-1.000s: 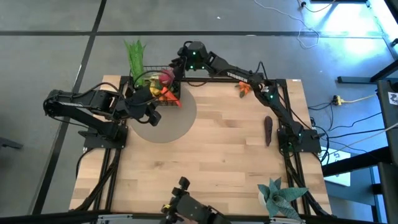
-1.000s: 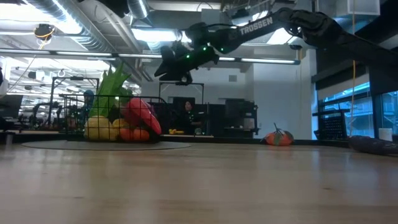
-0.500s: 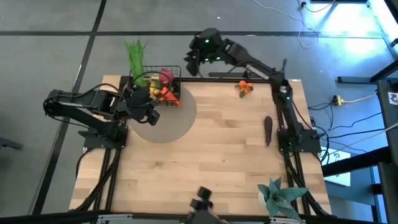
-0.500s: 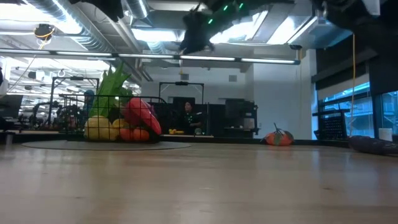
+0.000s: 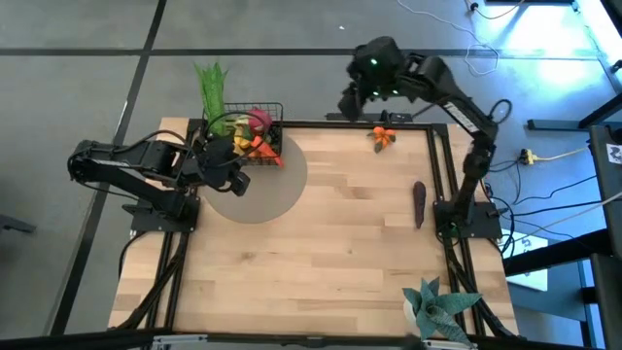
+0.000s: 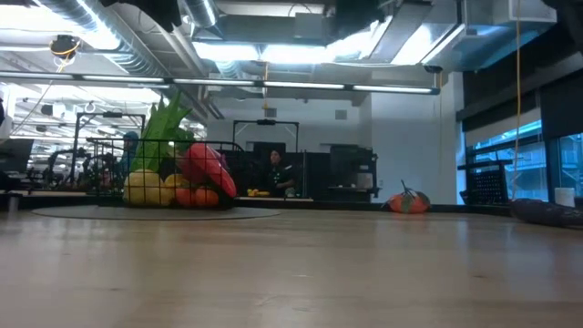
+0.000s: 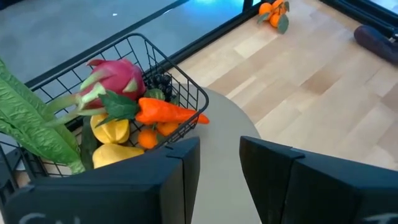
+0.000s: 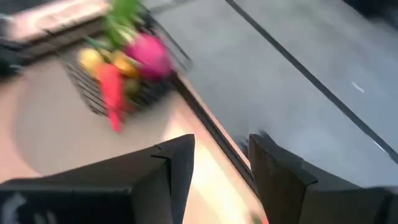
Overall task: Build produce basket
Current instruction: Put the orange tangerine into the wire basket
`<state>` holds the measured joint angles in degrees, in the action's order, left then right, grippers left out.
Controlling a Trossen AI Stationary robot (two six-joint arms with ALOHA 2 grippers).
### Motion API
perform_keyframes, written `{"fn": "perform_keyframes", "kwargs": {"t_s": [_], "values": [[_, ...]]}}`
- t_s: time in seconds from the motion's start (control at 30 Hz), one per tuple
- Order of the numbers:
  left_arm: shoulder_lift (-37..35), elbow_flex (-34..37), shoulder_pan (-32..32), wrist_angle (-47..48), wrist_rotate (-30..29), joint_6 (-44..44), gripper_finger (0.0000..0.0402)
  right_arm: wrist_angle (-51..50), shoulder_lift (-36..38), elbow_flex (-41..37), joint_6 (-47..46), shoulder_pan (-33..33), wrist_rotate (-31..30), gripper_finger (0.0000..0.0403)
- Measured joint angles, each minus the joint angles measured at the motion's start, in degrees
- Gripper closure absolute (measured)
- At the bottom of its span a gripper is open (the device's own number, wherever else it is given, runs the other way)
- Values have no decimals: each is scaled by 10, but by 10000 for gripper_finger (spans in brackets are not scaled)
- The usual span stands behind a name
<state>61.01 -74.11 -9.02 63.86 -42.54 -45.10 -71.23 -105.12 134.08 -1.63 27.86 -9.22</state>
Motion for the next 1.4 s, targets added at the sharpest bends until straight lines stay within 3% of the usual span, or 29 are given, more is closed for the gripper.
{"fn": "perform_keyframes", "kwargs": {"t_s": [0.17,0.27,0.53,0.7,0.8,0.9,1.2,1.4], "values": [[0,0,0,0,0,-20,301,-134,35,0,-82,-23,-131,248],[2,0,0,0,0,-27,301,-192,46,-6,-175,-39,-164,248],[5,0,1,-1,18,-30,301,-182,82,-77,-193,-76,-61,248],[5,0,1,-2,18,-30,301,-187,105,-167,-241,-83,-58,248],[5,0,1,-2,20,-30,301,-186,106,-232,-300,-76,-85,248],[5,0,1,-2,20,-30,301,-146,107,-295,-327,-61,-118,248],[5,0,1,-4,25,-37,301,103,83,-472,-304,5,-125,248],[5,0,1,-4,33,-45,301,138,50,-535,-296,47,-163,248]]}}
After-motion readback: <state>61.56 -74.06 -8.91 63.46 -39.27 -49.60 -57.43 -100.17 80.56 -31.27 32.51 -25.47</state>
